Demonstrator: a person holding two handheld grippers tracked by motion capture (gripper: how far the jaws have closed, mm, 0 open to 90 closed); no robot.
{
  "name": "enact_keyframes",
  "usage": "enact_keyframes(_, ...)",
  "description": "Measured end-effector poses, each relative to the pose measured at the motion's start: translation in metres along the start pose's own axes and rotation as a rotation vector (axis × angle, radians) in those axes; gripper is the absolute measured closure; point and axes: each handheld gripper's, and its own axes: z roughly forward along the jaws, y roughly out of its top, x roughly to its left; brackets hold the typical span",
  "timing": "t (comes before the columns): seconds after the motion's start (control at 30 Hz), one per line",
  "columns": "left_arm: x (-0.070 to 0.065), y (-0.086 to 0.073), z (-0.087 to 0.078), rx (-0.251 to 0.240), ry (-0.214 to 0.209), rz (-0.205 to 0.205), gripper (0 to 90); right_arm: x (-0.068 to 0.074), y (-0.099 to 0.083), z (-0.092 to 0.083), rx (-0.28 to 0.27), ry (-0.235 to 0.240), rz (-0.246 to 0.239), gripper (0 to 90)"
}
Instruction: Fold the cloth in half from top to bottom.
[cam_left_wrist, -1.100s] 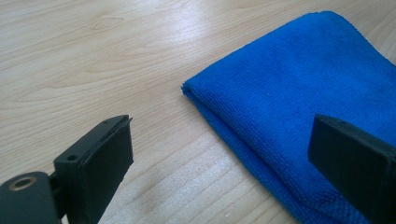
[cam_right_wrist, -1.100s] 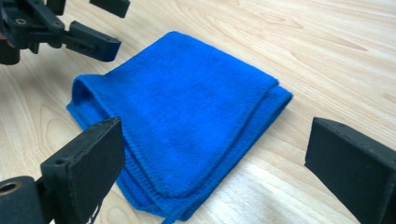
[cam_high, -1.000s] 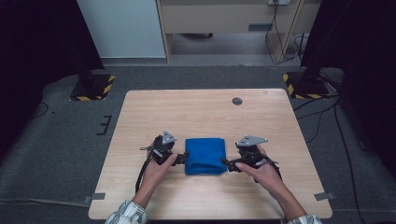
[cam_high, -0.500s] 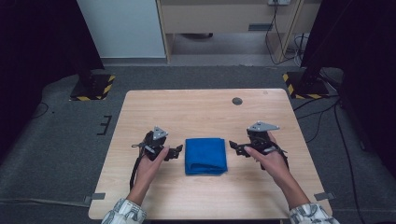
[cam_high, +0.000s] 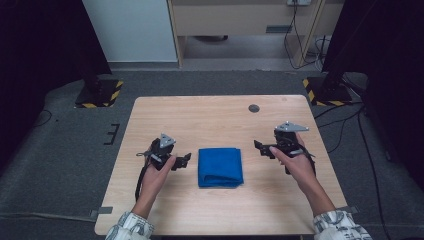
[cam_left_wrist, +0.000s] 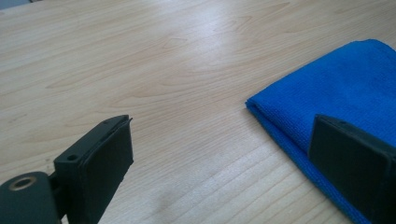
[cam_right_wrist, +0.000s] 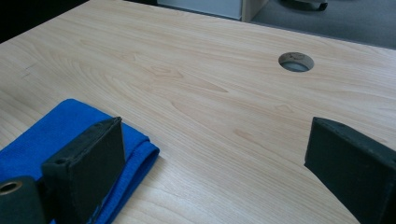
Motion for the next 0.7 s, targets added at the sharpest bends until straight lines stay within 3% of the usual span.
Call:
enact_keyframes(0.2, 0.005, 0.004, -0.003, 0.002, 0.008, -0.004, 5.9, -0.009, -0.002, -0.004, -0.003, -0.017, 0.01, 5.1)
enact_keyframes(0.7, 0.02, -0.005, 0.0, 0.043, 0.034, -0.016, 5.9, -0.033, -0.018, -0.005, 0.008, -0.069, 0.043, 5.4)
